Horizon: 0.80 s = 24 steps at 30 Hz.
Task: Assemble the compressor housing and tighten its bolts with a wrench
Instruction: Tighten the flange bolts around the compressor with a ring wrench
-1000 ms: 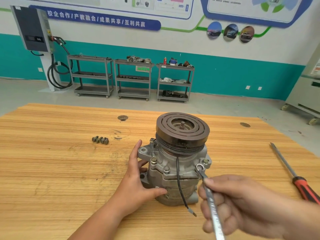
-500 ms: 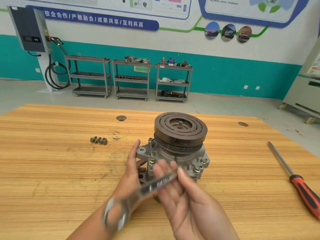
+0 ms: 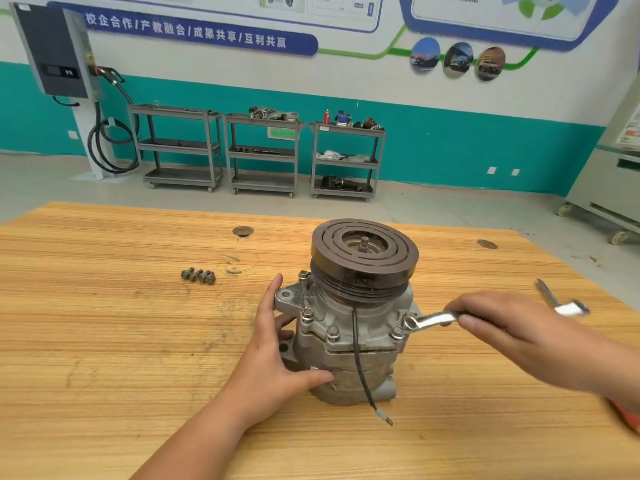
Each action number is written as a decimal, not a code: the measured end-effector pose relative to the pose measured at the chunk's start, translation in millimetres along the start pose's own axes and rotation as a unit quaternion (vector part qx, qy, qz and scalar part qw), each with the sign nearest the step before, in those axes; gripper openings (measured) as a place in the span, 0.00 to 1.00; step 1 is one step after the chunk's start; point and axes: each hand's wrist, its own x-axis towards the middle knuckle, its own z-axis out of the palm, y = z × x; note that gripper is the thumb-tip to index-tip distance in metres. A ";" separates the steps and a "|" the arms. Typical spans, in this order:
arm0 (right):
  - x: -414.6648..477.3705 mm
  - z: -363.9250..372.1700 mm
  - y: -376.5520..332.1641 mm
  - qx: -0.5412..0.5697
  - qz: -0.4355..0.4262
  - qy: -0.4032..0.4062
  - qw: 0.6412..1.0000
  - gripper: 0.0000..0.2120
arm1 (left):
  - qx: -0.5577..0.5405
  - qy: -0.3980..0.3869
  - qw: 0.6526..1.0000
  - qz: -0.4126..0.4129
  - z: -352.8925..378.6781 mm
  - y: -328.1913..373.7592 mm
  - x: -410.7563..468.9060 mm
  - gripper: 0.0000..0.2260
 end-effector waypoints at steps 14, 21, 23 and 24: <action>61.5 -42.1 -1.2 -0.068 -0.067 -0.211 0.973 0.06 | 0.003 -0.008 1.000 -0.006 -0.5 6.3 -1.7 0.56; 72.6 -49.3 -11.1 -0.093 -0.017 -0.259 0.961 0.10 | 0.008 -0.010 1.000 -0.003 -0.3 10.3 -2.4 0.55; 71.7 -50.1 -12.0 -0.074 0.020 -0.294 0.953 0.07 | 0.006 -0.009 1.000 -0.006 -0.5 11.5 -2.5 0.55; 69.4 -50.8 -12.1 -0.062 0.041 -0.313 0.947 0.08 | 0.005 -0.009 1.000 -0.006 -0.5 11.9 -2.4 0.55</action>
